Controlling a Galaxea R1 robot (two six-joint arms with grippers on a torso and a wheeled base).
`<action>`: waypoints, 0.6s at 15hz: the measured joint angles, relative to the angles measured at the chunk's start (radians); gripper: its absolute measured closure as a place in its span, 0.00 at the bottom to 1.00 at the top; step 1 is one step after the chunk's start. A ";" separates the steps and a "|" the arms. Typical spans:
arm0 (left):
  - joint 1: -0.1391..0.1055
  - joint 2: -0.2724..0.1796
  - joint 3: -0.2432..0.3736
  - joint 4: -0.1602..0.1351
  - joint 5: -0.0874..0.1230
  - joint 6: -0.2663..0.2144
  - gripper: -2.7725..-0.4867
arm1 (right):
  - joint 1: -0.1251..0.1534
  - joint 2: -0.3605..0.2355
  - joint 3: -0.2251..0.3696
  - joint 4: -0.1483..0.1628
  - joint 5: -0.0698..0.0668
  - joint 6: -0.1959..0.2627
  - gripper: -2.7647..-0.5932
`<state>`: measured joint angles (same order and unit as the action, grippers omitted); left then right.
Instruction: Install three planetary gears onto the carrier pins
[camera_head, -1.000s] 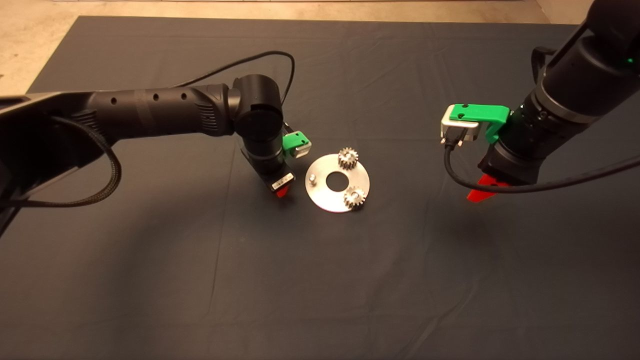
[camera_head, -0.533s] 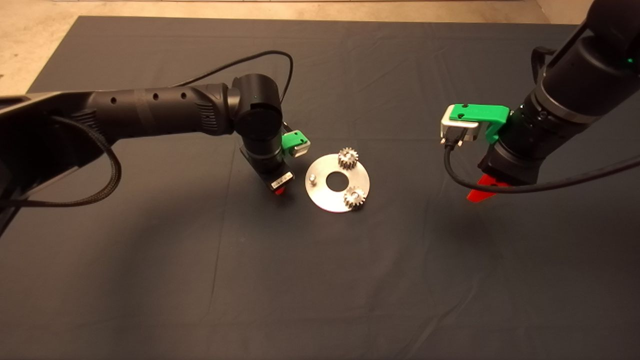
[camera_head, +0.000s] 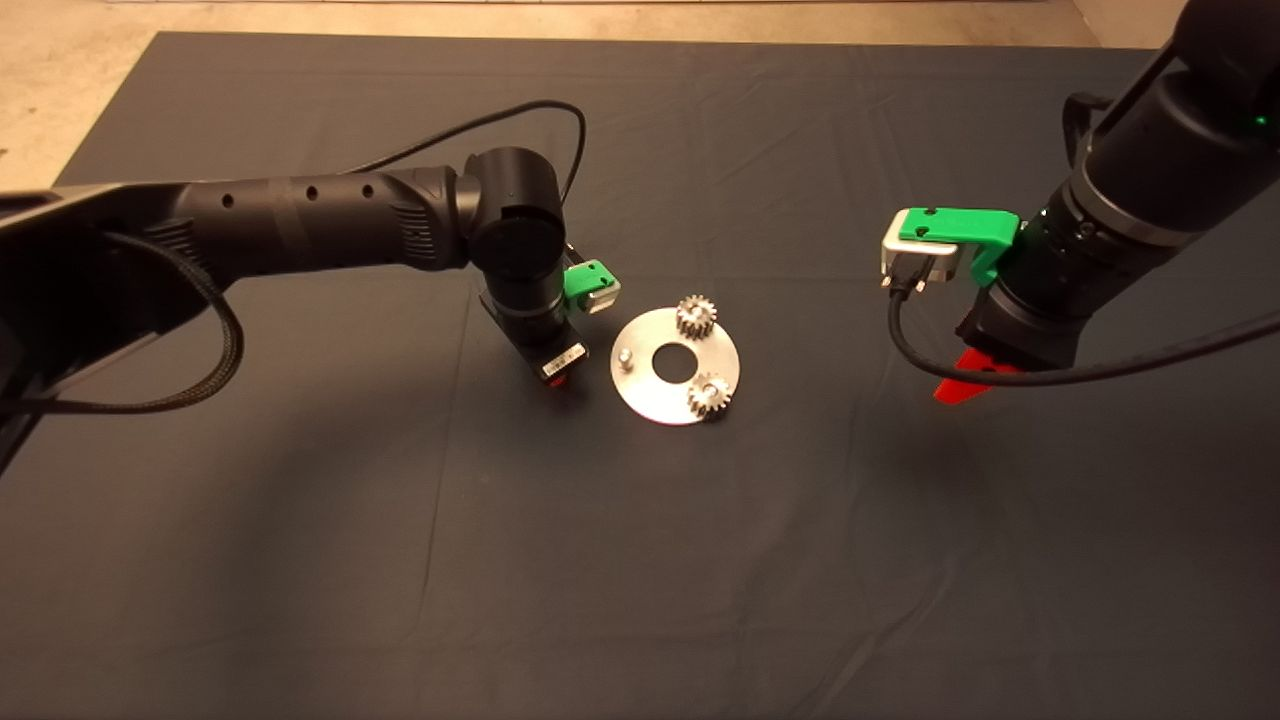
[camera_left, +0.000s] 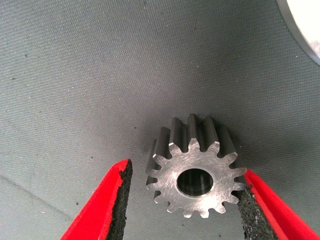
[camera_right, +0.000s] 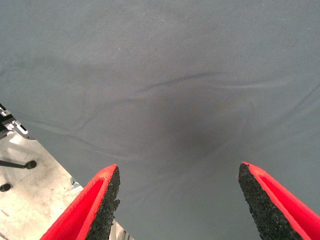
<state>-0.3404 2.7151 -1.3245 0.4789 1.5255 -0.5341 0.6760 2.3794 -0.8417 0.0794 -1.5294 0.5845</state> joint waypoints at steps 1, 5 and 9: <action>0.000 0.000 0.000 0.000 0.000 0.000 0.62 | 0.000 0.000 0.000 0.000 0.000 0.000 0.47; 0.000 0.000 0.000 -0.001 0.000 0.000 0.68 | 0.000 0.000 0.000 0.000 0.000 0.000 0.47; 0.000 0.000 -0.003 -0.001 0.000 0.000 0.74 | 0.007 0.000 0.000 0.000 0.000 0.000 0.47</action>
<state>-0.3400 2.7155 -1.3277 0.4775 1.5253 -0.5345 0.6830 2.3794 -0.8417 0.0794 -1.5294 0.5845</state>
